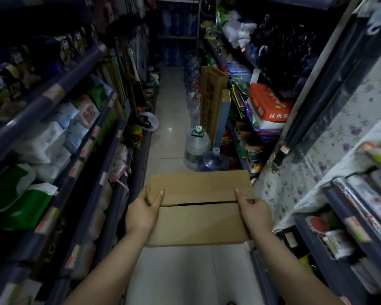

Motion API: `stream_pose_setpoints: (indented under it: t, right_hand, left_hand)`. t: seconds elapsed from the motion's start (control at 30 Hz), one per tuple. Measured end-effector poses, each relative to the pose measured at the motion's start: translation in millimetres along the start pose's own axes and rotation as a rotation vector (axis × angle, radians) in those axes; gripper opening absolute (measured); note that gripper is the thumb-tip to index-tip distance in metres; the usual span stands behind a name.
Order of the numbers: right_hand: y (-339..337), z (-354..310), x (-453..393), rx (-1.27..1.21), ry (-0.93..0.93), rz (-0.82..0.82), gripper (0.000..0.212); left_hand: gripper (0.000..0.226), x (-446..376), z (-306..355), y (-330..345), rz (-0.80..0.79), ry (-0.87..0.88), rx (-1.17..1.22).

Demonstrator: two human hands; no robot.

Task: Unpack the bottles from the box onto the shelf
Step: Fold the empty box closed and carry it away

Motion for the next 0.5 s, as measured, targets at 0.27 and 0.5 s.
stream_pose_setpoints:
  t: [0.27,0.5]
  right_hand:
    - [31.7,-25.9,-55.9,0.024,-0.098,0.005,0.063]
    - [64.3,-65.7,-146.6,0.119,-0.154,-0.097,0.064]
  left_hand:
    - [0.065,-58.1,0.1,25.1,0.003,-0.025,-0.045]
    - [0.067,-149.4,24.9,66.6,-0.009,-0.012,-0.121]
Point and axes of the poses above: each hand's wrist, its own x-axis away from the middle knuckle, its own y-axis out of the palm, z = x × y, the point moved 4 cm from there along -x, towards the middle knuckle, and after that the axes turned 9 degrees about y, right-handed, at the moved point
